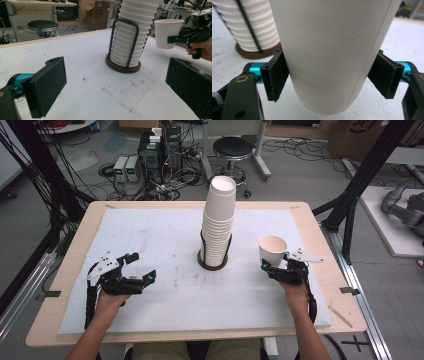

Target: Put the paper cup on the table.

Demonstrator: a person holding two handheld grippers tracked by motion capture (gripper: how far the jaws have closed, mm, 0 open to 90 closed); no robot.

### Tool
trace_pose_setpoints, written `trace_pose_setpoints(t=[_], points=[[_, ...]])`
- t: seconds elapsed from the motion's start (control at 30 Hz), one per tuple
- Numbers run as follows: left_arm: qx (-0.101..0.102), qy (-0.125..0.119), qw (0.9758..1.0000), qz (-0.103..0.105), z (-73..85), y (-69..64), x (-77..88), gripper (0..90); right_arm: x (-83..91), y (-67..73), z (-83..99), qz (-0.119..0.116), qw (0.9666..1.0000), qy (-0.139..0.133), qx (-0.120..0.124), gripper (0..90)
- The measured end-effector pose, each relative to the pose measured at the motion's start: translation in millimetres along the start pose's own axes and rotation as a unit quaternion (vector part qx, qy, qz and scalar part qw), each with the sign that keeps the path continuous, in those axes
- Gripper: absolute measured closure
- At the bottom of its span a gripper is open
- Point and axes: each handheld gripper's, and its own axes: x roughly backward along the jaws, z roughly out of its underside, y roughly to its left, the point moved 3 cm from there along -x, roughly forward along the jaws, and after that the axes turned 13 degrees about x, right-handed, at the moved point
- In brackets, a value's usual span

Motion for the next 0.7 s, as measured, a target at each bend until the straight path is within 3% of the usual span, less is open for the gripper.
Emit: trace_pose_setpoints(t=[0.2, 0.7], points=[[-0.002, 0.004, 1.0000, -0.001, 1.0, 0.5, -0.8, 3.3, -10.8, -3.4, 11.7, -0.004, 0.9988, 0.049, -0.004, 22.9], [0.002, 0.015, 0.9999, -0.004, 3.6, 3.3, -2.4, 3.3, 0.8, -3.7, 22.4, -0.023, 0.9961, 0.083, 0.019, 20.7]])
